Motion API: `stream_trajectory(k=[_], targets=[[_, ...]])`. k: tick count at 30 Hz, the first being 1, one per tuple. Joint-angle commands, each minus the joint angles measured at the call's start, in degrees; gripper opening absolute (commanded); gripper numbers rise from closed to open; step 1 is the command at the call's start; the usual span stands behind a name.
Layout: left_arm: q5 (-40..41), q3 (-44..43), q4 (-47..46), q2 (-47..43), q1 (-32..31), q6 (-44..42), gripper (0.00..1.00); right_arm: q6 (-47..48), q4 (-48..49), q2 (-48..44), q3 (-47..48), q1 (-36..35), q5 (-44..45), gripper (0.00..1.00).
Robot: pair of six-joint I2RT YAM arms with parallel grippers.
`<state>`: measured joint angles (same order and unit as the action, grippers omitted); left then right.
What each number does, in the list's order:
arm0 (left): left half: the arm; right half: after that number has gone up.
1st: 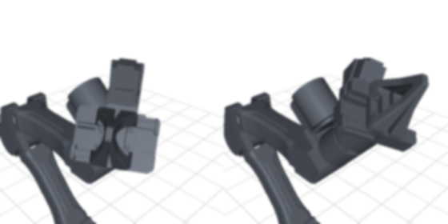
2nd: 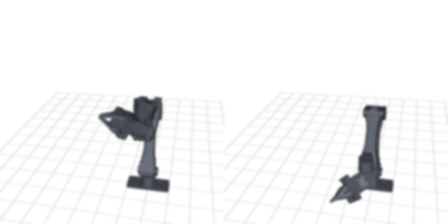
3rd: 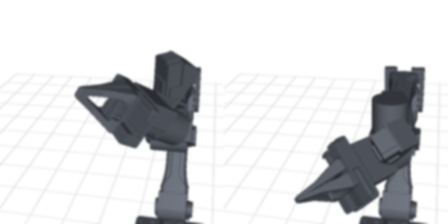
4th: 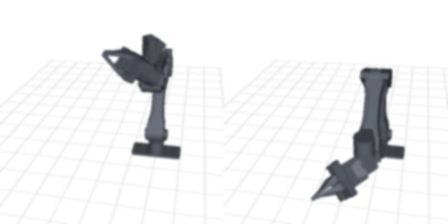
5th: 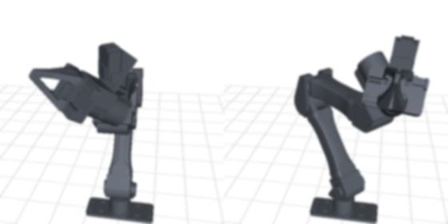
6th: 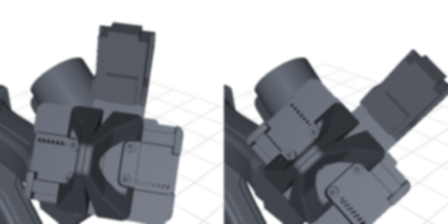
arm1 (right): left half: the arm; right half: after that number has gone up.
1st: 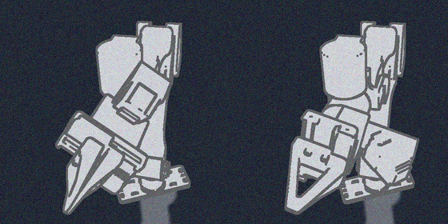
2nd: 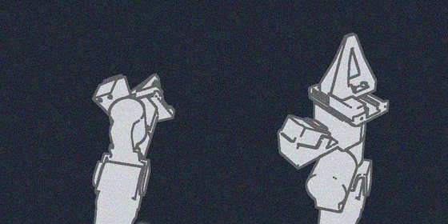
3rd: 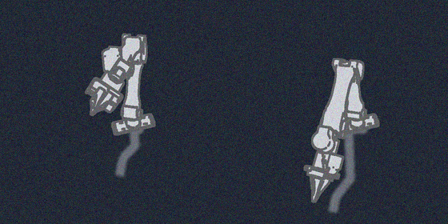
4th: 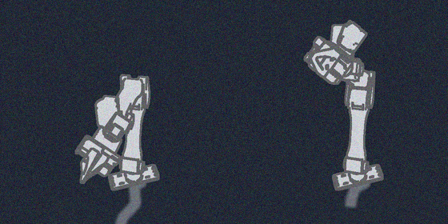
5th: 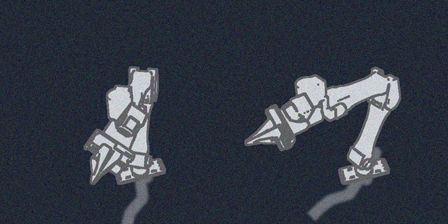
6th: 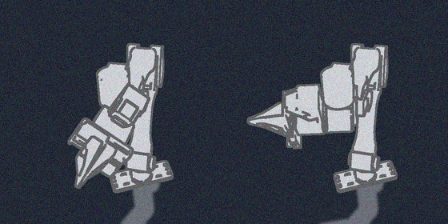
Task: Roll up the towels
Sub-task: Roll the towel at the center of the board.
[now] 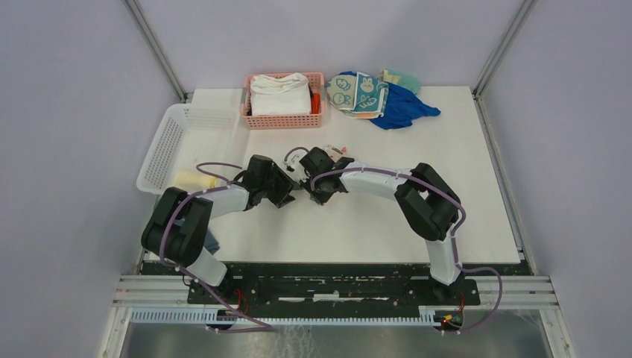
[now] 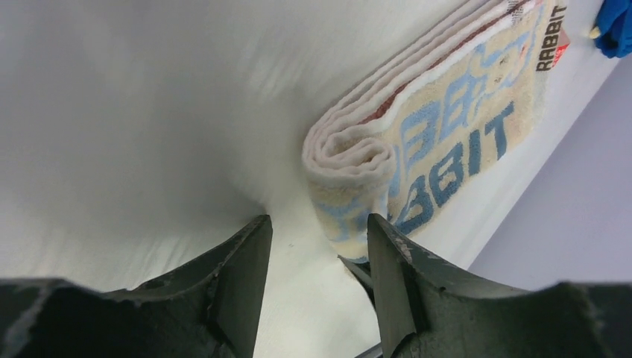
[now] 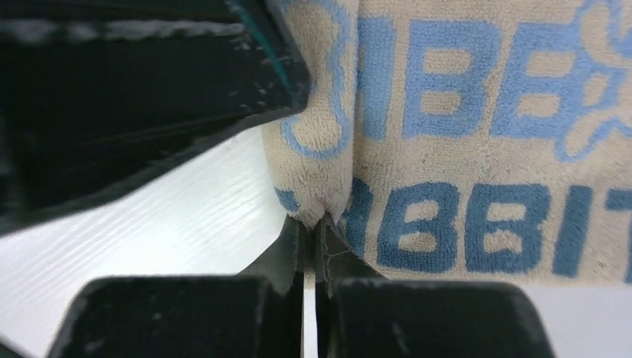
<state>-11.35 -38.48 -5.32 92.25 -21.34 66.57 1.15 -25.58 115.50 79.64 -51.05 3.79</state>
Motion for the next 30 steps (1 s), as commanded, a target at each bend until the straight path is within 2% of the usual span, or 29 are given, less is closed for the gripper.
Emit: stream_trajectory(k=[1,8,13,22,30], targets=[[7.5,3.2,12.5,-6.3,0.3,-5.0,0.61,-3.9,-6.5,1.5,0.0,2.4,-26.5,0.01],[7.9,5.6,19.2,-16.7,0.2,-4.6,0.66,-13.5,1.6,1.0,-1.6,9.2,-50.2,0.01],[5.3,6.7,19.3,-19.3,0.2,-3.2,0.67,-19.5,5.0,5.8,-1.4,12.4,-60.5,0.00],[3.0,4.7,16.0,-15.9,0.1,-3.3,0.65,-27.1,8.3,10.5,-4.4,15.5,-60.2,0.00],[3.2,1.6,13.8,-7.4,0.1,-5.7,0.57,-24.3,5.1,11.4,-4.4,15.7,-54.7,0.04]])
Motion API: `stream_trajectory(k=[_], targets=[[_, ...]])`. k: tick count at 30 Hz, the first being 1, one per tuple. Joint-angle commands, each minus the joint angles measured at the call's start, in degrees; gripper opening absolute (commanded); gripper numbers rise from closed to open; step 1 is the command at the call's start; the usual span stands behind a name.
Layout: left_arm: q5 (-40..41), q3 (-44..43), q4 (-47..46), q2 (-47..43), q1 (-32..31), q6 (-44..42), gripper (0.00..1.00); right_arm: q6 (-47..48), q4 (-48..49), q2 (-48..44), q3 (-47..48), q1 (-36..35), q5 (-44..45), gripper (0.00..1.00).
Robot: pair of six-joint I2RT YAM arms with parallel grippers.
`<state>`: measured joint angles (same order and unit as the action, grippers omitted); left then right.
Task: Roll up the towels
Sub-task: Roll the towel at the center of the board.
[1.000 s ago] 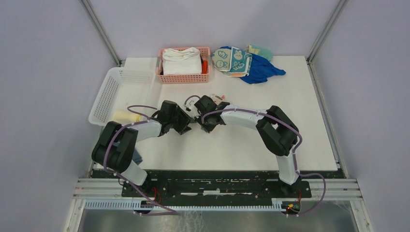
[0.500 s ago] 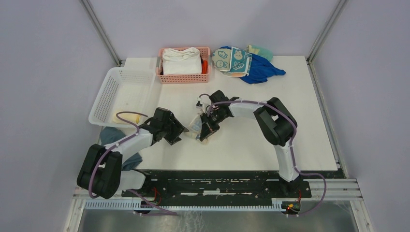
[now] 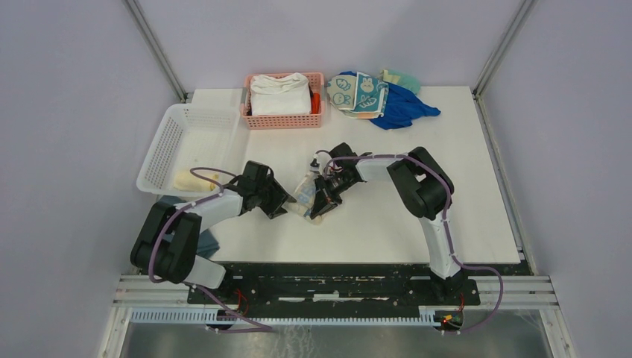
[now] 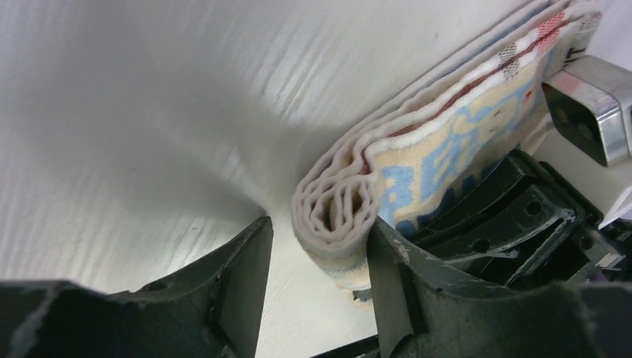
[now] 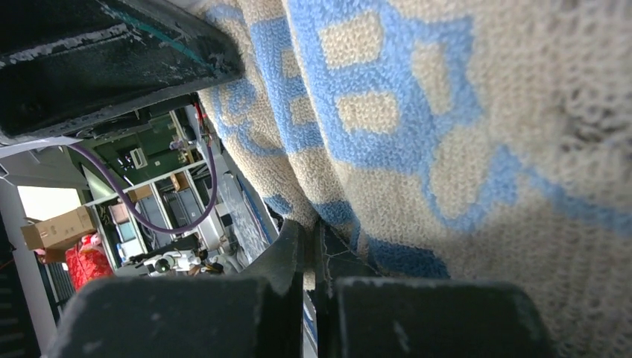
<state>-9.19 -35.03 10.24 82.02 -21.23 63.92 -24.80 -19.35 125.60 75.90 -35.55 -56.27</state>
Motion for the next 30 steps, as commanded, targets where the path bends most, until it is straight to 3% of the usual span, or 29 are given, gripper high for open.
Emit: stream_trajectory(k=[1,4,9,14,22,30], targets=[[1.4,-2.3,-1.8,3.6,0.0,-3.4,0.56,1.8,-1.2,1.4,-0.7,0.2,6.2,0.05],[1.9,-3.4,-1.2,5.8,0.0,-4.6,0.51,2.3,-1.2,1.1,-1.2,0.2,7.3,0.09],[2.3,-4.0,0.4,8.1,-0.2,-5.9,0.39,4.7,1.5,-5.5,-4.5,0.0,11.4,0.23],[1.6,-5.3,2.0,9.7,-0.3,-7.3,0.37,7.7,1.9,-11.8,-6.3,-2.2,17.9,0.37],[1.8,-6.5,3.9,9.9,-0.7,-7.9,0.35,14.5,-0.7,-16.5,-6.7,-9.8,35.6,0.47],[1.0,-6.5,3.4,10.6,-0.9,-7.7,0.36,19.7,-1.7,-13.6,-7.9,-15.1,49.8,0.49]])
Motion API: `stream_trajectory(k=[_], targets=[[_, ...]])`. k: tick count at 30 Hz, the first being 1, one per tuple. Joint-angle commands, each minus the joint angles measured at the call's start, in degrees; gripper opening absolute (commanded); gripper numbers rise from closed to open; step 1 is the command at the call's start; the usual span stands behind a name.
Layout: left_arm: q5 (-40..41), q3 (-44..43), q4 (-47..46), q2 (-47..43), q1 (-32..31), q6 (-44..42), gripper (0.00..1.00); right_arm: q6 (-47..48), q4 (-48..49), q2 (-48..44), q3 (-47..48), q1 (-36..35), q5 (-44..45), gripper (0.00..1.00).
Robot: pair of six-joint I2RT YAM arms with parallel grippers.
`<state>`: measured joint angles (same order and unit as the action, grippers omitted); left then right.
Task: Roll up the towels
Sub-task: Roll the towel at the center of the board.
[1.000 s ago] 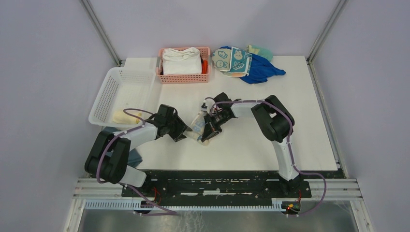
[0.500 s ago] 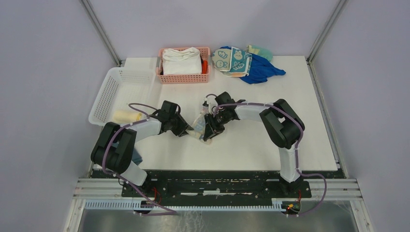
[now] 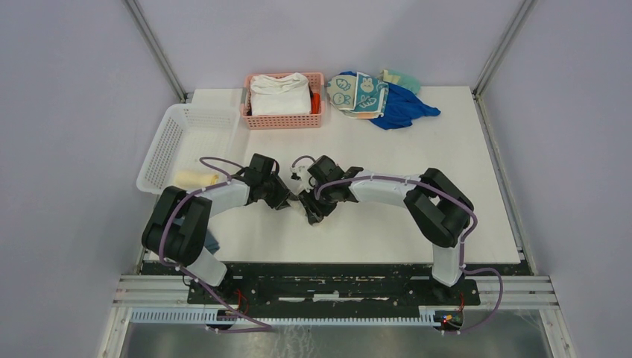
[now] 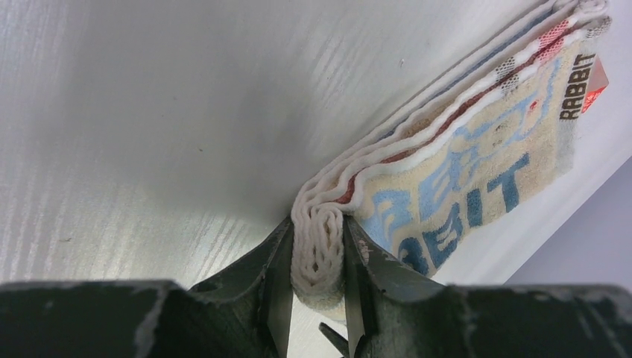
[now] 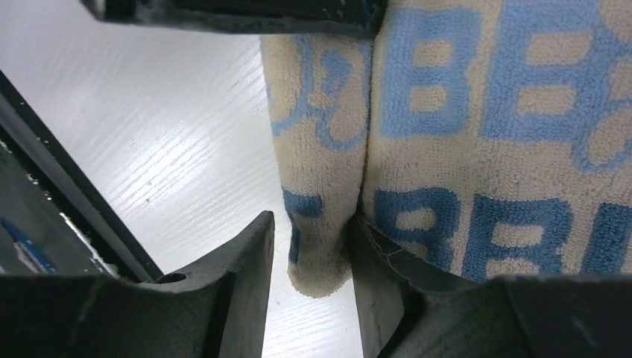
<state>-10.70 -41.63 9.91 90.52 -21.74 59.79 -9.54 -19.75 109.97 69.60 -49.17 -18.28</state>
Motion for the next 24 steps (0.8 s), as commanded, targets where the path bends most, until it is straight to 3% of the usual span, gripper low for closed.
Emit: stream_trajectory(k=[1,5,10,16,24], targets=[[2.4,0.1,3.7,2.1,-0.4,-3.5,0.38,4.5,-1.3,2.1,-1.7,-1.5,11.9,0.47],[2.9,0.8,3.6,-0.4,-0.4,-3.3,0.51,4.3,-1.9,2.6,-1.0,-0.9,6.4,0.26],[4.0,3.9,1.0,-7.0,1.0,-2.9,0.66,0.5,-0.2,3.1,0.1,4.3,-13.9,0.02],[0.9,10.7,-7.4,-16.2,3.8,-2.7,0.71,-6.9,4.1,5.9,1.3,10.1,-33.0,0.00],[-7.0,19.2,-19.5,-22.7,5.2,-0.3,0.72,-16.2,7.1,12.4,2.5,13.9,-40.3,0.01]])
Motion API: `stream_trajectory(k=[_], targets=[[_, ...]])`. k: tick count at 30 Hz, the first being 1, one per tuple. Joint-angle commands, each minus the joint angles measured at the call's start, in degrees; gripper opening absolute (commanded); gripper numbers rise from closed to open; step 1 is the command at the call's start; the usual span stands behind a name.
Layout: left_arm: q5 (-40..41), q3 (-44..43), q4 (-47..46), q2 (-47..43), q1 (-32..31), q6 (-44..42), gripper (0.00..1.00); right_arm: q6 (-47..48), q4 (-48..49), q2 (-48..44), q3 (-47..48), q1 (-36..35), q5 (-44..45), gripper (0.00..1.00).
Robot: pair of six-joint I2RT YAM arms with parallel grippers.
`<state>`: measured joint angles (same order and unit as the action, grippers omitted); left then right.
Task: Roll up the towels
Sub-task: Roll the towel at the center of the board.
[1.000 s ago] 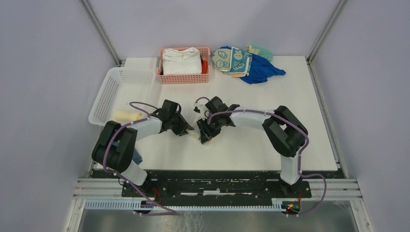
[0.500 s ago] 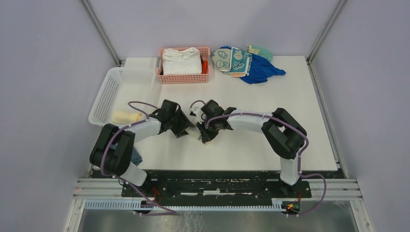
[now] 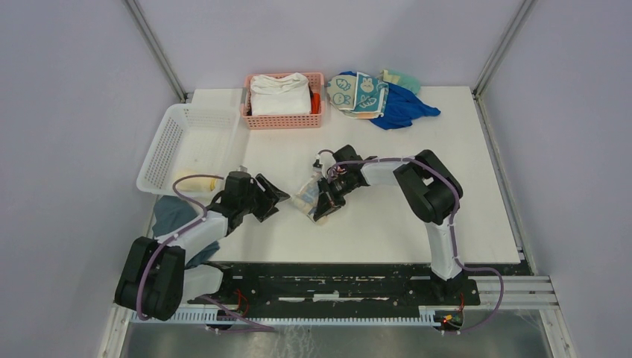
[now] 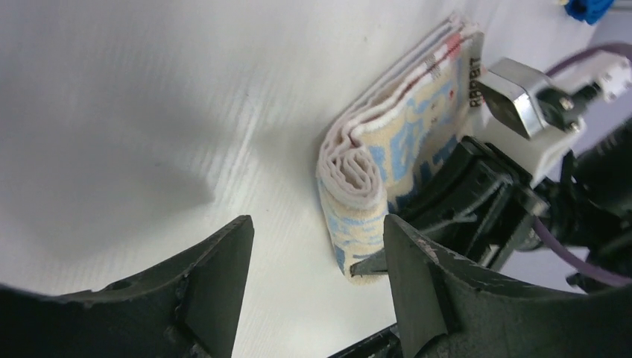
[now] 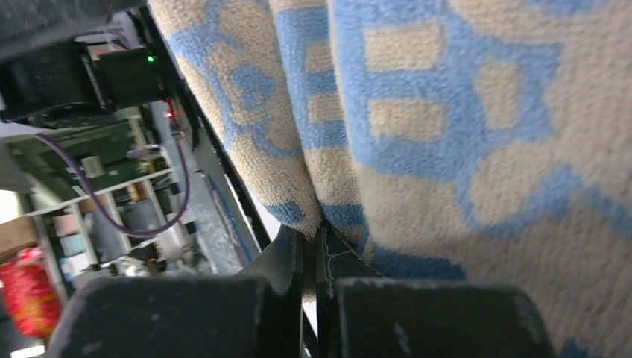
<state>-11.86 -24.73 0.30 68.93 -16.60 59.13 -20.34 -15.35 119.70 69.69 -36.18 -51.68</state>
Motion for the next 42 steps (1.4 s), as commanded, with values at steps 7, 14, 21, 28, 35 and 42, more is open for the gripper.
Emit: stream_trajectory(k=[7,14,21,28,35,42], targets=[[-10.8,3.2,-16.1,6.3,-0.2,2.1,0.68,-6.9,1.2,6.2,3.0,2.3,-7.1,0.01],[-10.5,2.6,-20.0,13.9,-2.5,4.0,0.62,-4.6,-2.4,5.9,3.7,2.6,-4.5,0.03],[-6.0,-0.2,-17.2,18.9,-4.8,5.7,0.61,-1.7,-5.5,3.0,4.2,2.5,-0.1,0.15],[0.5,-2.4,-6.7,21.8,-5.2,7.2,0.53,2.6,-9.4,-6.3,3.7,0.8,10.6,0.35],[2.5,-5.2,-2.7,24.3,-5.7,7.0,0.52,8.1,-11.4,-17.4,2.4,-3.8,29.9,0.57],[3.4,-7.2,-0.8,25.6,-6.5,6.9,0.52,14.6,-8.9,-21.6,1.0,-13.8,47.6,0.67]])
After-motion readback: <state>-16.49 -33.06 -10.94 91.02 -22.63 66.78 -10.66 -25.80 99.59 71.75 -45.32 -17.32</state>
